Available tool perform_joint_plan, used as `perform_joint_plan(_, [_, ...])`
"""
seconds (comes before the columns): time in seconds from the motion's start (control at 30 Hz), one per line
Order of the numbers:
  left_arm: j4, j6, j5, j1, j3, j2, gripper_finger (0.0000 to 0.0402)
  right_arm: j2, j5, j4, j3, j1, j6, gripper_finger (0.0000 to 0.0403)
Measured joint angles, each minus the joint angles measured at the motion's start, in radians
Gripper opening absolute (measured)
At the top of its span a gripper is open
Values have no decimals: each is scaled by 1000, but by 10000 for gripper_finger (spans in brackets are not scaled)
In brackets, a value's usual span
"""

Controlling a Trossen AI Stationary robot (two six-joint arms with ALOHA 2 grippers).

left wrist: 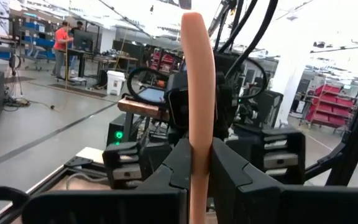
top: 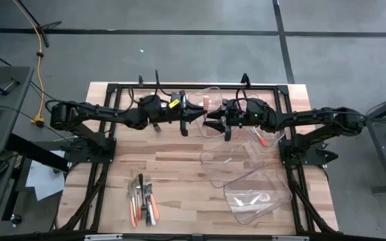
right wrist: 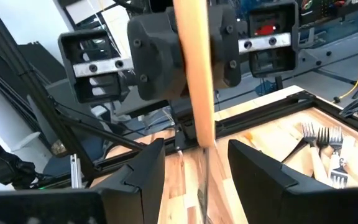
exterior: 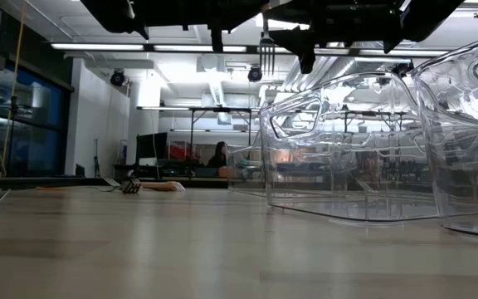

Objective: Sort silverware by color (type)
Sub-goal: Put the light orange fork into the left transparent bin

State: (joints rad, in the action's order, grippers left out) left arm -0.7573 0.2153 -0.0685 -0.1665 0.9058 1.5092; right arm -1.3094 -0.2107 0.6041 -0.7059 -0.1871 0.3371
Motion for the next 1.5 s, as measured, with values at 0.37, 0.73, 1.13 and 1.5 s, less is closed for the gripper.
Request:
perform_joint_plan(0.37, [-3, 1, 0, 0, 0, -1, 16, 0, 29, 0, 0, 0, 5, 115])
perform_joint_plan(0.73, [-4, -6, 2, 0, 0, -1, 44, 0, 43, 0, 0, 0, 22, 9])
perform_joint_plan(1.13, [79, 4, -4, -30, -1, -29, 85, 34, 39, -33, 0, -6, 3, 0])
perform_joint_plan(1.5, [539, -49, -59, -89, -1, -302, 135, 226, 40, -348, -1, -74, -70, 0])
